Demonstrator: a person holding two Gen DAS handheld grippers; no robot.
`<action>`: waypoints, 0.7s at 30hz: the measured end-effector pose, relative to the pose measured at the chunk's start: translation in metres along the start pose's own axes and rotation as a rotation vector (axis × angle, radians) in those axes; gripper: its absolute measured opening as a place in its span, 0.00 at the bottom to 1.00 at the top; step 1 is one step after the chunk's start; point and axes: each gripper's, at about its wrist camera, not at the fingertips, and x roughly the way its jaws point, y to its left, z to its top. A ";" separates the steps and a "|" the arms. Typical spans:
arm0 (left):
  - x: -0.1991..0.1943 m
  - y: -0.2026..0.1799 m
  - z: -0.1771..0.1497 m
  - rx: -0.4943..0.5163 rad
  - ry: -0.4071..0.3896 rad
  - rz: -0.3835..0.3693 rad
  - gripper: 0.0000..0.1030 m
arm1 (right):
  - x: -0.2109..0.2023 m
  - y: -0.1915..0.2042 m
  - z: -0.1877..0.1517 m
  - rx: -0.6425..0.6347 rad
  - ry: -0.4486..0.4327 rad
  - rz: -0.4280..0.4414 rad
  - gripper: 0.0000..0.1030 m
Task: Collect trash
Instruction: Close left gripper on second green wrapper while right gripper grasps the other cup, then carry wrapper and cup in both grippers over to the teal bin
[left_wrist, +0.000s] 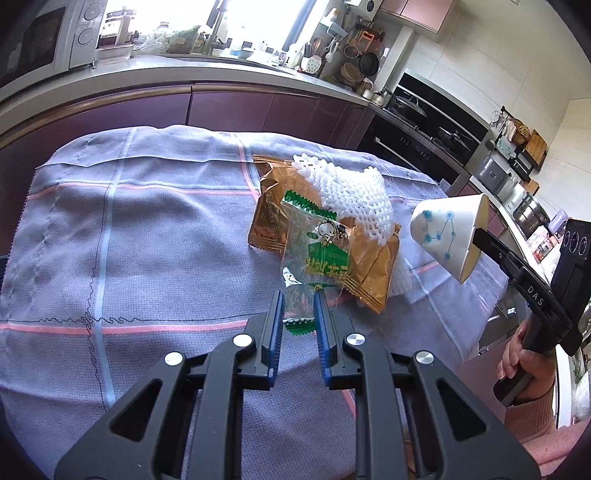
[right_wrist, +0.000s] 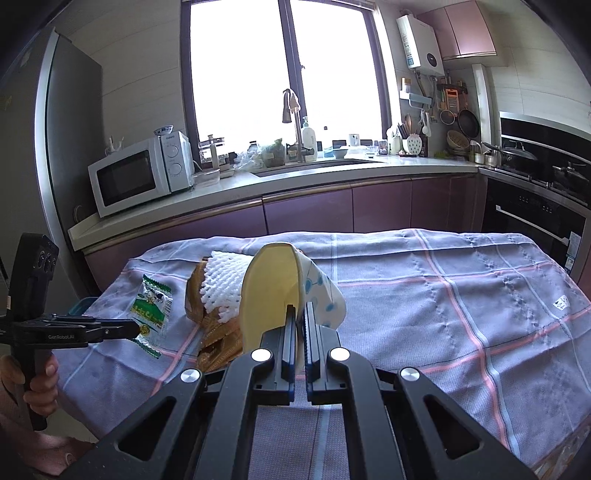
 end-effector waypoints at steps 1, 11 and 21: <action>-0.003 0.001 -0.001 -0.001 -0.004 0.002 0.16 | -0.001 0.003 0.001 -0.008 -0.006 0.010 0.03; -0.036 0.011 -0.003 -0.006 -0.053 0.034 0.16 | 0.003 0.047 0.010 -0.069 -0.027 0.146 0.03; -0.071 0.035 -0.009 -0.047 -0.097 0.083 0.16 | 0.024 0.096 0.017 -0.097 -0.001 0.295 0.03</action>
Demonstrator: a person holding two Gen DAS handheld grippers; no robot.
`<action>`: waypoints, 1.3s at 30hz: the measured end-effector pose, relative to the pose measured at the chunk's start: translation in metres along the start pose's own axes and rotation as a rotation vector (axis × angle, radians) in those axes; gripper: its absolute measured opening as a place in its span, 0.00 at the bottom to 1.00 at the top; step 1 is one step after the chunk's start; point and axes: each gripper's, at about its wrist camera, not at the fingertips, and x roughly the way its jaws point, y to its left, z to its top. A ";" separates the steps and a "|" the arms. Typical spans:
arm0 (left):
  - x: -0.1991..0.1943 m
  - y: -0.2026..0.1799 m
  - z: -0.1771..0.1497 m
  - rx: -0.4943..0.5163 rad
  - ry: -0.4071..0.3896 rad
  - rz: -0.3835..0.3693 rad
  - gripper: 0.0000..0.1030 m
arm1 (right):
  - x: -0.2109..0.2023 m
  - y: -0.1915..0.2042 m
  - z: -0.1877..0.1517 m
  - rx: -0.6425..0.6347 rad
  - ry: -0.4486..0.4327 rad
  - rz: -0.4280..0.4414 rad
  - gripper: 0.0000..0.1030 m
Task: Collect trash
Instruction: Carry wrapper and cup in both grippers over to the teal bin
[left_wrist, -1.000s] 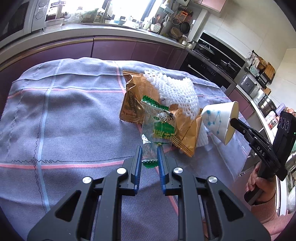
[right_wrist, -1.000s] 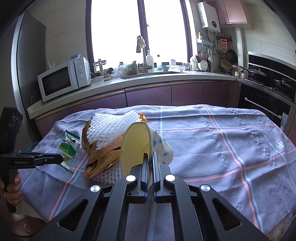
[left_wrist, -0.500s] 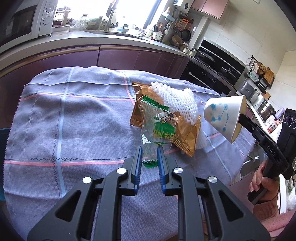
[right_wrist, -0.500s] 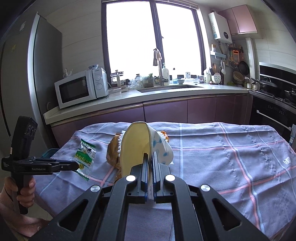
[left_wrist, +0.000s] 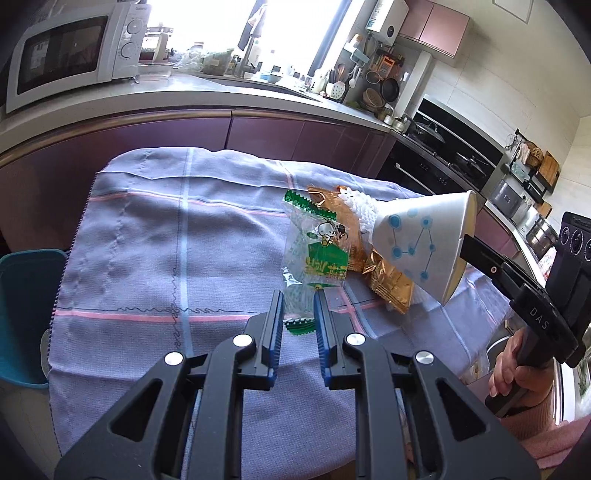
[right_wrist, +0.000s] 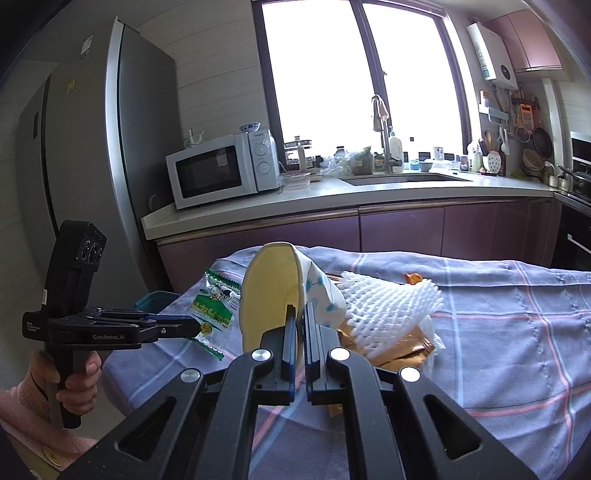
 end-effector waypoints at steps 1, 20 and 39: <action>-0.003 0.002 -0.001 -0.004 -0.005 0.009 0.16 | 0.004 0.004 0.002 -0.001 0.004 0.017 0.03; -0.090 0.105 -0.015 -0.197 -0.126 0.214 0.16 | 0.082 0.090 0.032 -0.112 0.088 0.298 0.03; -0.130 0.208 -0.036 -0.366 -0.150 0.404 0.16 | 0.169 0.188 0.056 -0.241 0.193 0.475 0.03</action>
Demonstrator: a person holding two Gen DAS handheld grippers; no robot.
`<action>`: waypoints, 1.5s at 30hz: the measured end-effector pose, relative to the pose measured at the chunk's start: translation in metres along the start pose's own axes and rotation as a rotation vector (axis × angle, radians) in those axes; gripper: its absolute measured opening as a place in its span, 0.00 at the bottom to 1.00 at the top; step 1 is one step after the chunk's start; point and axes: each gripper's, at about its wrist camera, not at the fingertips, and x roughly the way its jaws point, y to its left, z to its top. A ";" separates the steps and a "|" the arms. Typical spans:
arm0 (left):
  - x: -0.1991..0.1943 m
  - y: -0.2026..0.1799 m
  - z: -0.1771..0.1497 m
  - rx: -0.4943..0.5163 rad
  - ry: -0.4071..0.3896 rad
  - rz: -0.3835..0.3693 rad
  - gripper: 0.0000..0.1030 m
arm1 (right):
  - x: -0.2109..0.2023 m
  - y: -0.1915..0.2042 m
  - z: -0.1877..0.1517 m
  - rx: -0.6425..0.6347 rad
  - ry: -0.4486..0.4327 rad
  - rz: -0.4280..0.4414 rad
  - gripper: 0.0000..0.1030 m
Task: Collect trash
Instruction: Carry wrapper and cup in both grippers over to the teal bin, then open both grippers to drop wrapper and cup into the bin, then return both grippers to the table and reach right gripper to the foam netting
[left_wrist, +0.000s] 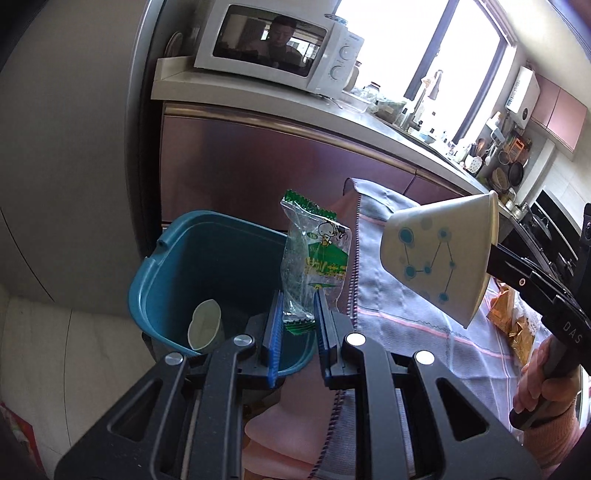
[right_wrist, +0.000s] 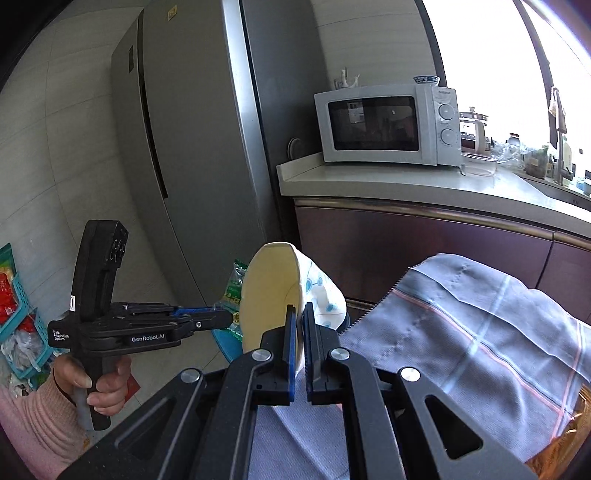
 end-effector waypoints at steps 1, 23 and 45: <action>0.002 0.003 0.000 -0.005 0.003 0.005 0.16 | 0.007 0.001 0.002 -0.004 0.008 0.005 0.03; 0.076 0.033 0.000 -0.049 0.108 0.085 0.17 | 0.136 -0.018 0.003 0.077 0.225 -0.002 0.03; 0.104 0.022 -0.006 -0.059 0.134 0.089 0.30 | 0.114 -0.032 -0.010 0.150 0.210 -0.018 0.28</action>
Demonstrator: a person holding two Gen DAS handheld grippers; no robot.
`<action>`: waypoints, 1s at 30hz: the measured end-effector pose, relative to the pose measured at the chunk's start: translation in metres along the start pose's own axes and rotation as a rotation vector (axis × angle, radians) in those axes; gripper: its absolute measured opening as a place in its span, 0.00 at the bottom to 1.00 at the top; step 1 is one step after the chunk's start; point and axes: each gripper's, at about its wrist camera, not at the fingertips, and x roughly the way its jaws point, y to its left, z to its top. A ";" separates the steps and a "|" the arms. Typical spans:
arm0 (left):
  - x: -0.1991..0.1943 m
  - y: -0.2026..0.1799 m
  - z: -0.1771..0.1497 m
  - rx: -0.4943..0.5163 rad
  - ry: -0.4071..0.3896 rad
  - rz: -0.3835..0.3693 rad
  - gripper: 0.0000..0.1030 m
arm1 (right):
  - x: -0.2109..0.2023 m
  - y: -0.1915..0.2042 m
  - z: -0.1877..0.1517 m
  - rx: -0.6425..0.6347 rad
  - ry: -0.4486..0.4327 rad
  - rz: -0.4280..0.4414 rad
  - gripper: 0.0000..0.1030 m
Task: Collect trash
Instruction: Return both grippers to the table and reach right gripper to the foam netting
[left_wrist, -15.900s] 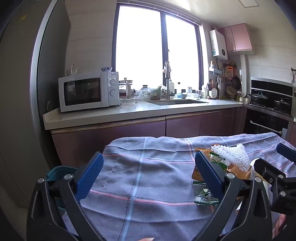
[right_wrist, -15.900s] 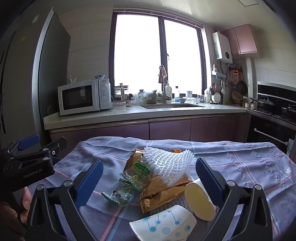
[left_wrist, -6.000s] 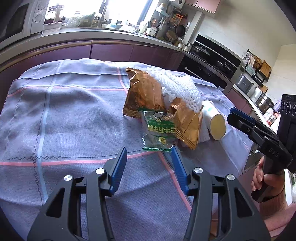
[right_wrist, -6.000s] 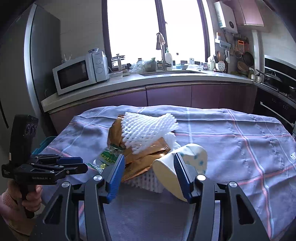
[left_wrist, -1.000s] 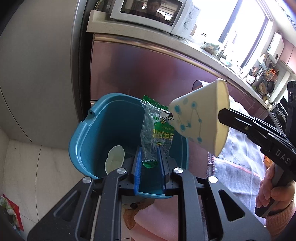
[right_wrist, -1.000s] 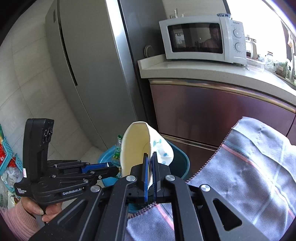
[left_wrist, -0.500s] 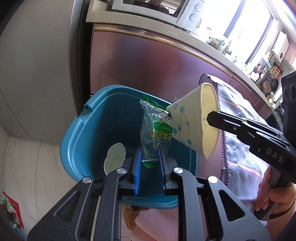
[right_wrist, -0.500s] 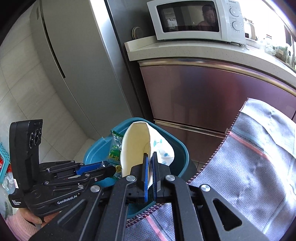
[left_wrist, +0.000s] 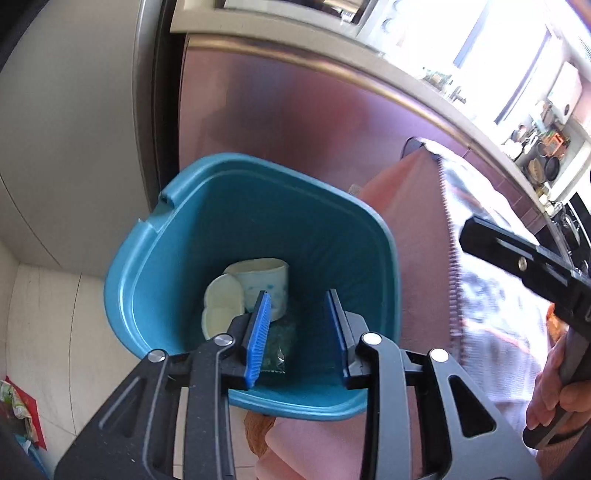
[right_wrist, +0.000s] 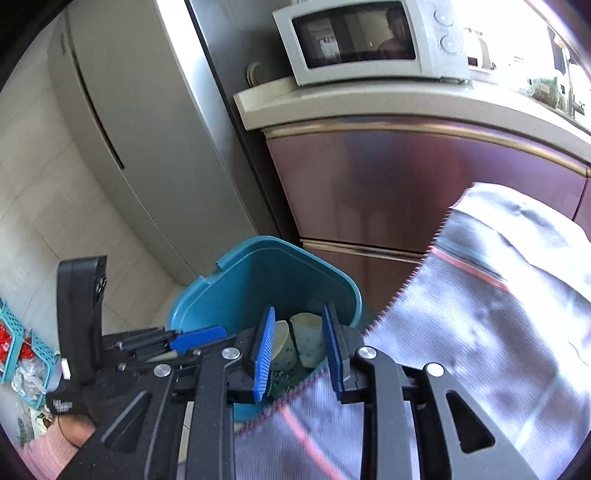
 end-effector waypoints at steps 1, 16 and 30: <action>-0.007 -0.005 0.000 0.013 -0.020 -0.011 0.31 | -0.011 0.000 -0.004 -0.007 -0.018 0.001 0.31; -0.062 -0.158 -0.018 0.325 -0.126 -0.350 0.46 | -0.190 -0.050 -0.089 0.052 -0.276 -0.241 0.39; -0.013 -0.308 -0.052 0.530 0.021 -0.476 0.49 | -0.298 -0.163 -0.164 0.341 -0.377 -0.525 0.58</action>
